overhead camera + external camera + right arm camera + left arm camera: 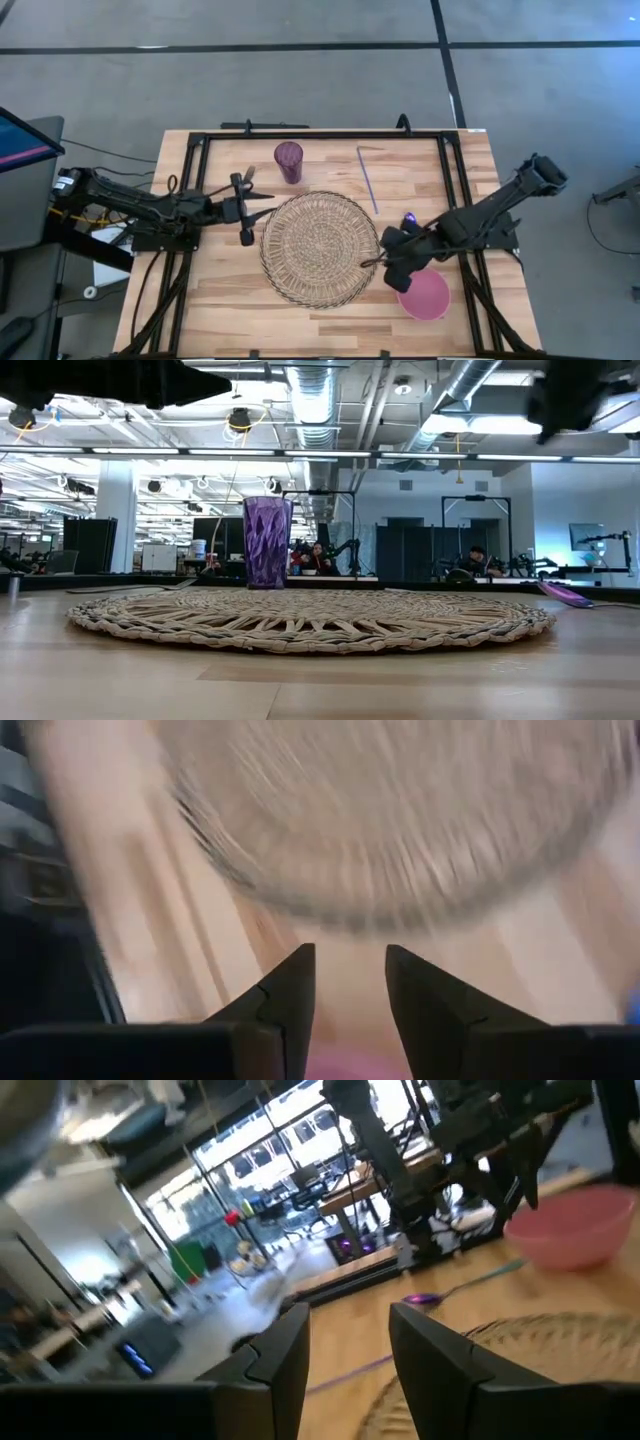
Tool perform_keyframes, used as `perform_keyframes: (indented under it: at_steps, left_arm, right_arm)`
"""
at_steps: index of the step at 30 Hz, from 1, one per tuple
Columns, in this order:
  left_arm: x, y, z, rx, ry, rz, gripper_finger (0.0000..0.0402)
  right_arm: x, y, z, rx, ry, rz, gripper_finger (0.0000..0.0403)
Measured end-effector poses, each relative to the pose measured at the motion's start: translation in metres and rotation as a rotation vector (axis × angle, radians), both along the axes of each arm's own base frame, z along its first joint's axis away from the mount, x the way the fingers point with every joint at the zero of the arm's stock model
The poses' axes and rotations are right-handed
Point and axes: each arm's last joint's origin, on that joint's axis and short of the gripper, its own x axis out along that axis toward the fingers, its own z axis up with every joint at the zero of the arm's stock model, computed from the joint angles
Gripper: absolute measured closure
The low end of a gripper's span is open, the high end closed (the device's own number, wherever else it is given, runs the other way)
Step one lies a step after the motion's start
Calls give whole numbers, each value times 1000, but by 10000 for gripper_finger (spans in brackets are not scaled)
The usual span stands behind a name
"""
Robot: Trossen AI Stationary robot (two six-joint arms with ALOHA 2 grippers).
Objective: Pick & Place Utensil
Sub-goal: Put the pink bowl on the brown mat
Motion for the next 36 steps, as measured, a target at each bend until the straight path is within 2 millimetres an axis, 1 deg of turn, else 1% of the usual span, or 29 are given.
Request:
perform_keyframes:
  at_steps: [4,8,10,17,20,23,27,33,36]
  left_arm:
    - [0,0,1,67,2,15,261]
    - [-1,2,3,75,-20,31,261]
    - [-1,4,5,72,-36,42,261]
    - [0,10,6,68,-47,80,261]
    - [0,11,6,63,-47,87,261]
    - [0,11,6,61,-48,86,261]
    - [0,11,6,9,-59,73,261]
    - [0,11,5,-49,-68,59,261]
    - [0,11,5,-79,-70,51,261]
  right_arm:
    - [-5,2,-9,66,235,-92,285]
    - [-8,8,-21,137,432,-104,285]
    - [-8,9,-27,135,493,-106,285]
    - [-3,7,-40,82,572,-120,285]
    - [-5,3,-42,65,599,-136,285]
    - [-8,-1,-49,50,624,-147,285]
    - [-10,-3,-55,39,640,-108,285]
    - [-10,-5,-54,7,633,-66,285]
    - [-10,-5,-58,5,627,-35,285]
